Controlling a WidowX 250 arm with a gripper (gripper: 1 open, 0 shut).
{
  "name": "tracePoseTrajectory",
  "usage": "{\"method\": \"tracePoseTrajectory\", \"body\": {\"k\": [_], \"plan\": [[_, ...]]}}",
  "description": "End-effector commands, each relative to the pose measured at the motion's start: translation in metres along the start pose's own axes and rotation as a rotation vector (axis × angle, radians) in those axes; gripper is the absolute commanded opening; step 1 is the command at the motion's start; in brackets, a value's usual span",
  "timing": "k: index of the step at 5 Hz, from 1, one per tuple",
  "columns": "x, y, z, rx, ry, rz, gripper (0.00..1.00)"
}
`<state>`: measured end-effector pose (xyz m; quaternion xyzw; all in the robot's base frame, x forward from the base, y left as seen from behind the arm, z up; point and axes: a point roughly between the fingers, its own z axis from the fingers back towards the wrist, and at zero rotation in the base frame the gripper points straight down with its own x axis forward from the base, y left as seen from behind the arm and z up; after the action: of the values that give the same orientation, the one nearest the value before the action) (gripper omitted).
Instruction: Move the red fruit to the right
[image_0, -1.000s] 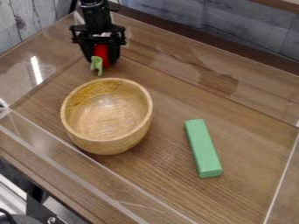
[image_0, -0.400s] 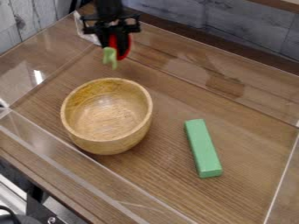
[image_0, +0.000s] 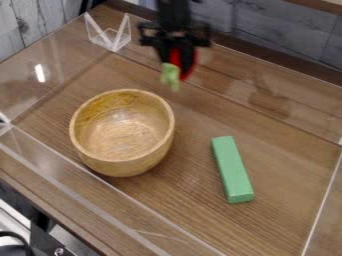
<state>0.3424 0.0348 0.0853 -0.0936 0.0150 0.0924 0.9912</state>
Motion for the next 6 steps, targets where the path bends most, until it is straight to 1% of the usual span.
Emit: {"method": "tracePoseTrajectory", "body": {"k": [1, 2, 3, 4, 6], "plan": [[-0.004, -0.029, 0.009, 0.015, -0.070, -0.033, 0.00], [-0.008, -0.045, -0.014, 0.029, -0.052, -0.056, 0.00], [-0.007, -0.048, -0.032, 0.045, -0.041, -0.070, 0.00], [-0.006, -0.047, -0.050, 0.063, -0.033, -0.076, 0.00], [0.003, -0.041, -0.064, 0.077, -0.022, -0.055, 0.00]]}}
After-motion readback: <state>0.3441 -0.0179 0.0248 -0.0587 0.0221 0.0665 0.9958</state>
